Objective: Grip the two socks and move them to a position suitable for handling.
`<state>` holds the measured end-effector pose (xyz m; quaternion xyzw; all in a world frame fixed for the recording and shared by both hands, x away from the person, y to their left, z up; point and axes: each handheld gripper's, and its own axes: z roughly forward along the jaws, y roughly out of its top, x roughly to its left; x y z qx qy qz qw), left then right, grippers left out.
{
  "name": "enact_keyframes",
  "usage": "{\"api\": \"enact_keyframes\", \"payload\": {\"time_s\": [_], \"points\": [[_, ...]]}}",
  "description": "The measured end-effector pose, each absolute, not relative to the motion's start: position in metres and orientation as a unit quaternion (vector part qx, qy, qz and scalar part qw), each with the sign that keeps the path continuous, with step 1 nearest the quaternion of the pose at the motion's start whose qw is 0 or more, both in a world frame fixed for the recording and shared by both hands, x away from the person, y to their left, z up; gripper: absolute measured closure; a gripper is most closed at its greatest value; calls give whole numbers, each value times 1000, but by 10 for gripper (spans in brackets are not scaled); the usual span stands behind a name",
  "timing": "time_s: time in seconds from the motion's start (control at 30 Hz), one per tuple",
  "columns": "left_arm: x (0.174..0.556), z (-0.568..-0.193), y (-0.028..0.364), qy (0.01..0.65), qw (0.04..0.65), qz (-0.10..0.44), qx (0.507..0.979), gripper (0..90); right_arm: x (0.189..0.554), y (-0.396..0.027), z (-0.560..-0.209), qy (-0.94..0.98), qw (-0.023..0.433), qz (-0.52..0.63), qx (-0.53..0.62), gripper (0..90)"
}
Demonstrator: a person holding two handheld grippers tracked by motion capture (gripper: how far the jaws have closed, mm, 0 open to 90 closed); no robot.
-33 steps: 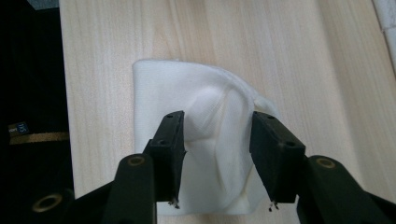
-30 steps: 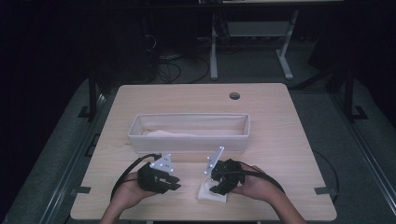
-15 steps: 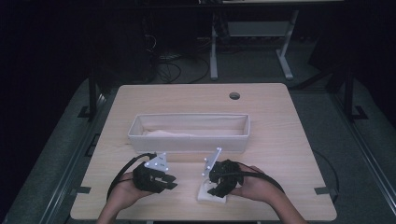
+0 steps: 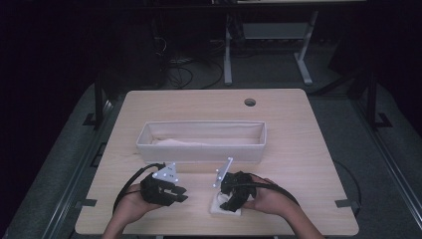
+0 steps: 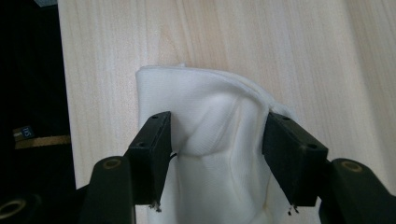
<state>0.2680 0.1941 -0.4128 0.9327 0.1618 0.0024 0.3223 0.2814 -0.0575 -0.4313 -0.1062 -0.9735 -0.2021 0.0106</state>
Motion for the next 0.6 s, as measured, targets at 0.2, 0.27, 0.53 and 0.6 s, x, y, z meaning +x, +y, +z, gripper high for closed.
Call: {"api": "enact_keyframes", "payload": {"time_s": [0.2,0.27,0.53,0.6], "points": [[268,-413,193,160,321,-1,933,723,280,-56,-434,-974,4,-198,-106,404],[268,-413,193,158,321,-1,934,721,278,-55,-435,-975,-4,-197,-105,404],[269,-413,194,160,323,-1,933,720,271,-53,-438,-975,-34,-196,-99,395],[270,-412,195,161,324,0,932,720,271,-52,-438,-976,-37,-190,-102,394]]}}
